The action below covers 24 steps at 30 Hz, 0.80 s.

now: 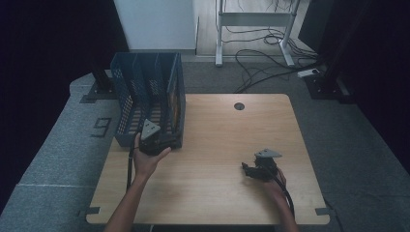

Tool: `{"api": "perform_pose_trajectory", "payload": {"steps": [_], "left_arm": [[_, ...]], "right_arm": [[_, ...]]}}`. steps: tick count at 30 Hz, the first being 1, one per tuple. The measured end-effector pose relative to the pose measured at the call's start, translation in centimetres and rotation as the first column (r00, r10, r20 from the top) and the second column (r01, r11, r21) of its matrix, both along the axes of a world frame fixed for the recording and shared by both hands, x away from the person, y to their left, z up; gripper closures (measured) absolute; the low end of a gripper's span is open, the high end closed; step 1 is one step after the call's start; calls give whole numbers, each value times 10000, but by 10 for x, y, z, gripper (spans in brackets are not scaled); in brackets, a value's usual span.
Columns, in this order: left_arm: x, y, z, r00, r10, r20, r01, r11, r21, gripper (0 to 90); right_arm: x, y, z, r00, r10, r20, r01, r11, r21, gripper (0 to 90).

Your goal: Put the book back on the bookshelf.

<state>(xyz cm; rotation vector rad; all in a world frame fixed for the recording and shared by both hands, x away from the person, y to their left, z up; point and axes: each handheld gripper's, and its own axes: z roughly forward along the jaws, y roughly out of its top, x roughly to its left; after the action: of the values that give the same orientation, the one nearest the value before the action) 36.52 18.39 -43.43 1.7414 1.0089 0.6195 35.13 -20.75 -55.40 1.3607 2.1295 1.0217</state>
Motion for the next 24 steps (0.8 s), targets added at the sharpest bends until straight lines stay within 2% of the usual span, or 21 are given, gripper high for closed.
{"api": "perform_pose_trajectory", "payload": {"steps": [3, 8, 14, 15, 17, 19, 22, 24], "left_arm": [[-7, 3, -9, 9998, 68, -164, -67, 10000, 34, 244], [-20, 11, -24, 9990, 66, -449, -73, 9999, -154, 248], [-35, 16, -36, 9986, -147, -515, 132, 9994, -306, 259], [-41, 16, -39, 9991, -143, -407, 134, 9996, -229, 267], [-50, 18, -42, 9996, -99, -246, 89, 9992, -400, 289], [-57, 19, -45, 9994, -148, -302, 131, 9983, -559, 291], [-63, 20, -50, 9991, -183, -389, 169, 9992, -357, 288], [-66, 21, -52, 9983, -320, -494, 297, 9985, -449, 284]], "right_arm": [[0, 0, 0, 10000, 1, 2, -1, 10000, 7, 287], [0, 0, 0, 10000, 2, -1, -2, 10000, 7, 287], [0, 0, 0, 10000, -1, 5, 1, 10000, -4, 290], [0, 0, 0, 10000, -2, 9, 2, 10000, -38, 290], [0, 1, 0, 10000, -24, 26, 24, 10000, -85, 290], [0, 1, 0, 10000, -15, 52, 16, 9999, -141, 290], [0, 1, 0, 10000, -21, 50, 22, 9999, -141, 291], [0, 1, 0, 10000, -23, 51, 24, 9999, -136, 290]]}}
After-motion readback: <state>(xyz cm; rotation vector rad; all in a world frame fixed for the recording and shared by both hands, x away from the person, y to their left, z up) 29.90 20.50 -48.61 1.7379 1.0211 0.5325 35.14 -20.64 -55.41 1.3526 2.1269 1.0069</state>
